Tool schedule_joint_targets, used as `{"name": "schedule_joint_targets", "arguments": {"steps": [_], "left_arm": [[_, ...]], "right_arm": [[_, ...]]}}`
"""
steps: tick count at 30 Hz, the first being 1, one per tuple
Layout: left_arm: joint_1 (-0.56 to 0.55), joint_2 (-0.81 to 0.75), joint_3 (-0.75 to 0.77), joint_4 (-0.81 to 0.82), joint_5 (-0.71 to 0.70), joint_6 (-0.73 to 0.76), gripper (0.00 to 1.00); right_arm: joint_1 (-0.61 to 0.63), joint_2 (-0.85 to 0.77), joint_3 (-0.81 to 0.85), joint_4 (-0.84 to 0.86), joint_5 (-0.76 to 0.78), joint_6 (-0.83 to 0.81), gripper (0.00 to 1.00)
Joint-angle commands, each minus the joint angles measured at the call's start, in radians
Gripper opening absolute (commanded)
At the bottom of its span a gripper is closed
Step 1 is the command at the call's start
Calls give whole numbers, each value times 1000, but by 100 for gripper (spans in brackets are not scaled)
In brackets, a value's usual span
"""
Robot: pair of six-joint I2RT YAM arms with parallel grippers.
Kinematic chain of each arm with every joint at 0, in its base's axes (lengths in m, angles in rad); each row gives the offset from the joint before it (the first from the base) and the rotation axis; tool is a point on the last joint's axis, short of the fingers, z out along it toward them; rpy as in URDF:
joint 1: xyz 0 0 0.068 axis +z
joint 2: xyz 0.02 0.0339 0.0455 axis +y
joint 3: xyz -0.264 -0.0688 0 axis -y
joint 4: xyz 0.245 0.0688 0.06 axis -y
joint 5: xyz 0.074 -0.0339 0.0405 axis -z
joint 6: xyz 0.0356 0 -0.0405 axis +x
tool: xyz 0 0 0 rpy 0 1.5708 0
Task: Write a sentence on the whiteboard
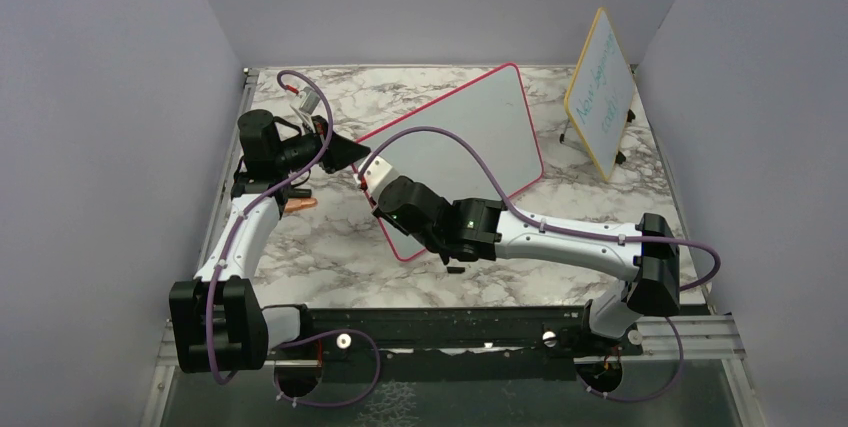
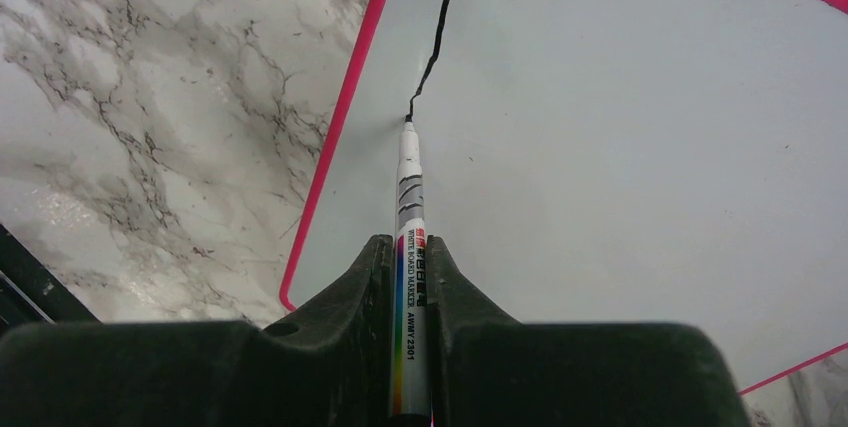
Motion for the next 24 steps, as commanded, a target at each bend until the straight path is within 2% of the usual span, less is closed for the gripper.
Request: {"name": "schedule_joint_targets", "arguments": {"steps": [1, 8, 12, 24], "left_arm": [[-11, 15, -3, -50, -37, 84, 0], [-11, 16, -3, -51, -35, 83, 0], [-11, 19, -2, -51, -32, 83, 0], [-11, 18, -3, -51, -29, 83, 0]], "right_arm": [[13, 14, 37, -9, 0, 12, 1], [15, -59, -13, 81, -4, -1, 1], [14, -102, -49, 154, 43, -19, 0], [10, -64, -59, 257, 148, -78, 0]]}}
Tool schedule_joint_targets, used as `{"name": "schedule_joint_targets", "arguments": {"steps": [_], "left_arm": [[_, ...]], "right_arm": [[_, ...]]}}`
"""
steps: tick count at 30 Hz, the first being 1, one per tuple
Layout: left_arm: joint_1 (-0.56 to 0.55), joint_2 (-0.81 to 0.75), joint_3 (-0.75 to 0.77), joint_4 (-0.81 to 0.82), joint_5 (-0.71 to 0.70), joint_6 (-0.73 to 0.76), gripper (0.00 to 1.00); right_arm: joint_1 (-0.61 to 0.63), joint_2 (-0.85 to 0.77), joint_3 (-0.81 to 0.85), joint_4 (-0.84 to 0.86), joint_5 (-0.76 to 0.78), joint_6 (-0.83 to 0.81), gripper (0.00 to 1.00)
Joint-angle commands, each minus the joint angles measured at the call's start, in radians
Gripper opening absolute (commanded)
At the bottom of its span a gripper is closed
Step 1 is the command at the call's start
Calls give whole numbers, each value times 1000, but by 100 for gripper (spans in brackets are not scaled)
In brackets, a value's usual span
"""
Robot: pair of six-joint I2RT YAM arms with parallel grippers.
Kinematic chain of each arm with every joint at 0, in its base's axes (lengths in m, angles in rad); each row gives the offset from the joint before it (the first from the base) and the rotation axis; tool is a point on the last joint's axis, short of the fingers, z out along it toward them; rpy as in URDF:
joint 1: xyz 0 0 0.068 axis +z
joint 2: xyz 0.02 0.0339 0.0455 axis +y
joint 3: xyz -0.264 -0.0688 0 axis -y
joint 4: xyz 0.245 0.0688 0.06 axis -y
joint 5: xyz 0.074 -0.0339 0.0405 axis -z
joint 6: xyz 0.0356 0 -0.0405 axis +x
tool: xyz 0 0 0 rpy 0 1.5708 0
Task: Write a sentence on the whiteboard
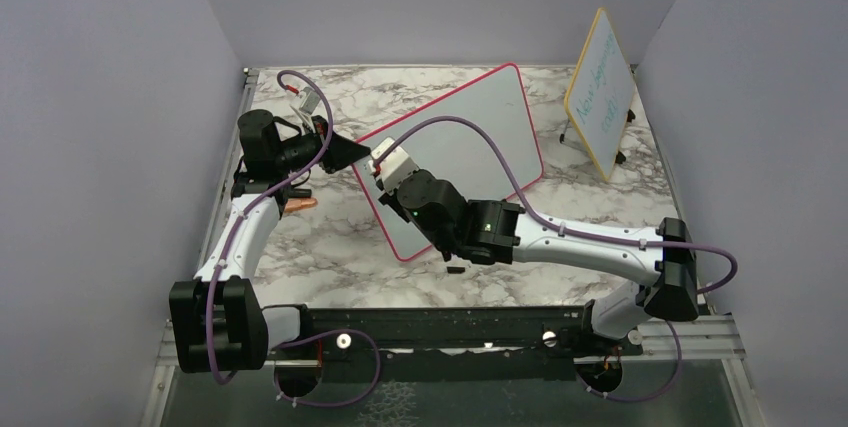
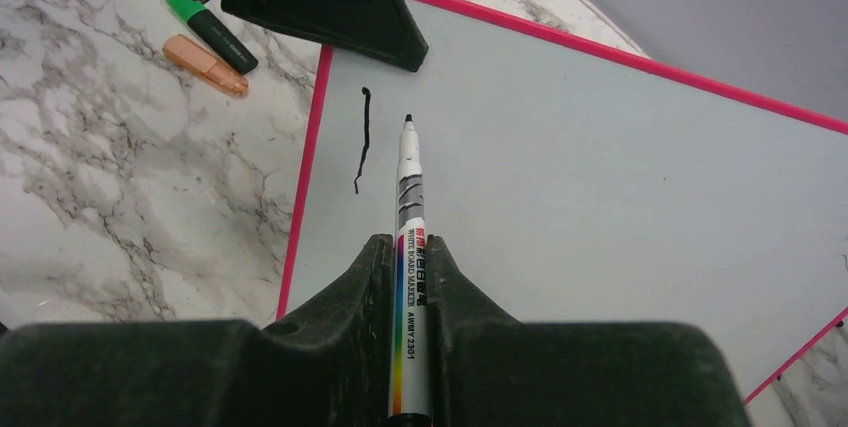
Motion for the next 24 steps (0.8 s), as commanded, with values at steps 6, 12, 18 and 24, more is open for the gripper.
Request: {"name": "schedule_joint_targets", "arguments": {"steps": [6, 12, 18, 24], "left_arm": [[-11, 15, -3, -51, -31, 83, 0], [-11, 16, -2, -51, -29, 81, 0], [-11, 17, -2, -51, -29, 81, 0], [-11, 18, -2, -51, -29, 82, 0]], "right_arm": [[-4, 46, 11, 63, 60, -27, 0], [-8, 61, 16, 53, 60, -20, 1], [-13, 66, 18, 54, 67, -20, 1], [-17, 68, 17, 59, 72, -20, 0]]}}
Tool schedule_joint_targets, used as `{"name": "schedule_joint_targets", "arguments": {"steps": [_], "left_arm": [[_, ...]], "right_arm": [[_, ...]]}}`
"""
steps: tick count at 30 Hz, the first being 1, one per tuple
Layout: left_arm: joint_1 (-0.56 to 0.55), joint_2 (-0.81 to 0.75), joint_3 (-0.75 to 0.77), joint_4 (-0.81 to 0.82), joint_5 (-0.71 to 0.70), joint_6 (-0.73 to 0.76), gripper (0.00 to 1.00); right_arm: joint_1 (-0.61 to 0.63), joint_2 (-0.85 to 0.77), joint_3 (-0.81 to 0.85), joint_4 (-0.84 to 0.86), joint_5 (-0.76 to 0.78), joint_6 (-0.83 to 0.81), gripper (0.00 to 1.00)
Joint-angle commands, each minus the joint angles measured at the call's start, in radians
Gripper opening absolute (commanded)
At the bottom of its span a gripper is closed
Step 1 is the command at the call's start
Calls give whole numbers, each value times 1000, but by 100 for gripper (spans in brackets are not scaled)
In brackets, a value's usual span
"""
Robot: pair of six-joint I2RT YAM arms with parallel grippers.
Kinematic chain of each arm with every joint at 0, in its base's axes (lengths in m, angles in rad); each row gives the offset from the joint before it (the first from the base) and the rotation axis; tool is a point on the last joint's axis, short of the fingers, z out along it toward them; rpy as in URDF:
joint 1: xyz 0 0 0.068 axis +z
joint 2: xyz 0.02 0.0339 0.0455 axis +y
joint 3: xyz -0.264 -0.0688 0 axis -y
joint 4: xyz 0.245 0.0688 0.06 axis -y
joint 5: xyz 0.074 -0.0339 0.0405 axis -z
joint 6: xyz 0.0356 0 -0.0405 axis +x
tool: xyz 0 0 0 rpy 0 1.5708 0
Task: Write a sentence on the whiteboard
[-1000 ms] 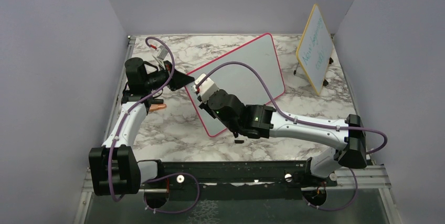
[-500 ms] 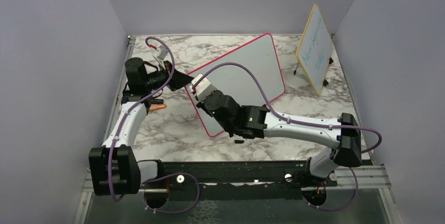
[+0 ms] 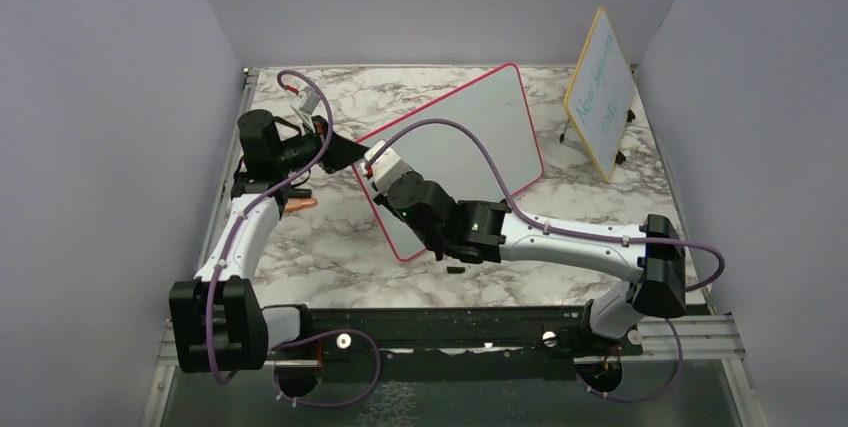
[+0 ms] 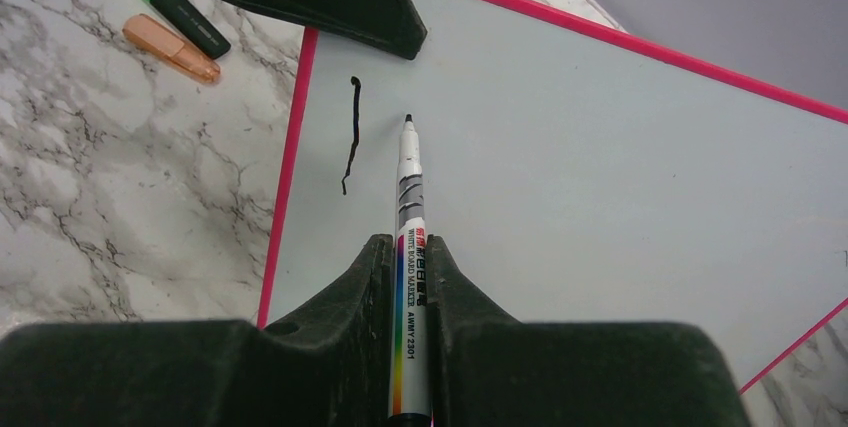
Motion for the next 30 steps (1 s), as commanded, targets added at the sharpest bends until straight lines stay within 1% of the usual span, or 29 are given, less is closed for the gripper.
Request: {"name": "schedule_joint_targets", "arguments": {"steps": [1, 30], "left_arm": [[-11, 17, -2, -51, -30, 81, 0], [-11, 20, -1, -50, -27, 81, 0]], "right_arm": [[-7, 12, 16, 28, 34, -1, 1], [-18, 24, 19, 46, 38, -6, 0]]}}
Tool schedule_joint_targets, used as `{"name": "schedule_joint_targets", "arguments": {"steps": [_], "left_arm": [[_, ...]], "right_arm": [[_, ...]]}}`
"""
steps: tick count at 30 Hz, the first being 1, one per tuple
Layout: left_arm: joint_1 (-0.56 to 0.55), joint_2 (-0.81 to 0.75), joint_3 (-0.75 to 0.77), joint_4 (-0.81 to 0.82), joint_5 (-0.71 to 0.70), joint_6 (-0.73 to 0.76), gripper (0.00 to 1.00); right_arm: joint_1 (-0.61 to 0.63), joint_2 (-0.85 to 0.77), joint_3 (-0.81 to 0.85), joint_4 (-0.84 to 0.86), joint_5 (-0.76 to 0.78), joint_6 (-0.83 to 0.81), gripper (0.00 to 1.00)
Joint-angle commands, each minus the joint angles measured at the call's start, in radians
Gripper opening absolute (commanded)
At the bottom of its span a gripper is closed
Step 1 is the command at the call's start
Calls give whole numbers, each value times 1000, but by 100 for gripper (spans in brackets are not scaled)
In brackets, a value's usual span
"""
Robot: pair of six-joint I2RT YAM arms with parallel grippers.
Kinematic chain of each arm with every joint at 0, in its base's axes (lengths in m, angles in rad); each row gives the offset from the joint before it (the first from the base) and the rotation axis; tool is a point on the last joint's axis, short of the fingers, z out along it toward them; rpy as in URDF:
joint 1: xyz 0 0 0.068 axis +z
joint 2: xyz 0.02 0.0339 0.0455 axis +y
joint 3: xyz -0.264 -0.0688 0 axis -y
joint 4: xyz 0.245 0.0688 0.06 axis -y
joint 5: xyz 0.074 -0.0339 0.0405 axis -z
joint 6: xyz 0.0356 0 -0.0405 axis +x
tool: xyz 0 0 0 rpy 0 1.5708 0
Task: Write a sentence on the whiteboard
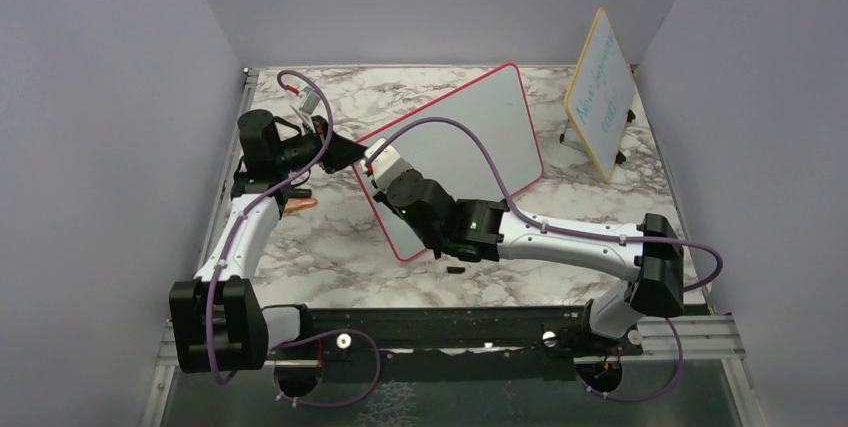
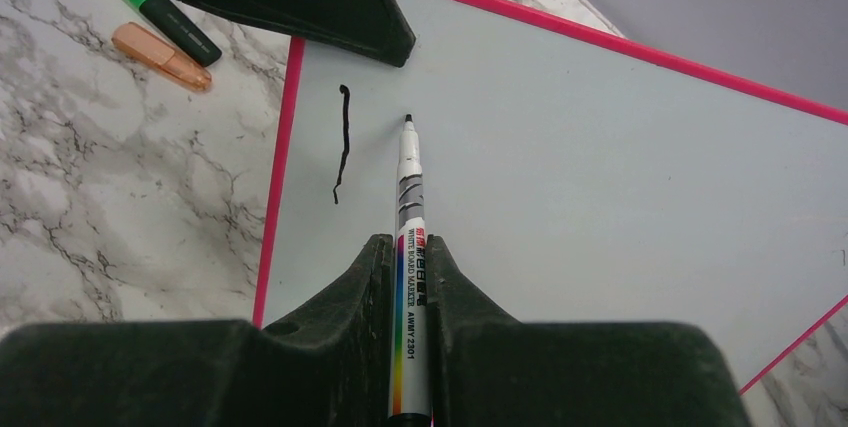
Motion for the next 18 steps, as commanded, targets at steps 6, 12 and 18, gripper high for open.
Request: {"name": "schedule_joint_targets", "arguments": {"steps": [6, 12, 18], "left_arm": [[-12, 21, 0, -50, -25, 81, 0], [-14, 21, 1, -51, -23, 81, 0], [-14, 19, 0, -51, -24, 82, 0]], "right_arm": [[-7, 18, 24, 24, 26, -7, 1], [-8, 35, 36, -1, 12, 0, 0], [-8, 41, 49, -46, -10, 16, 1]]}}
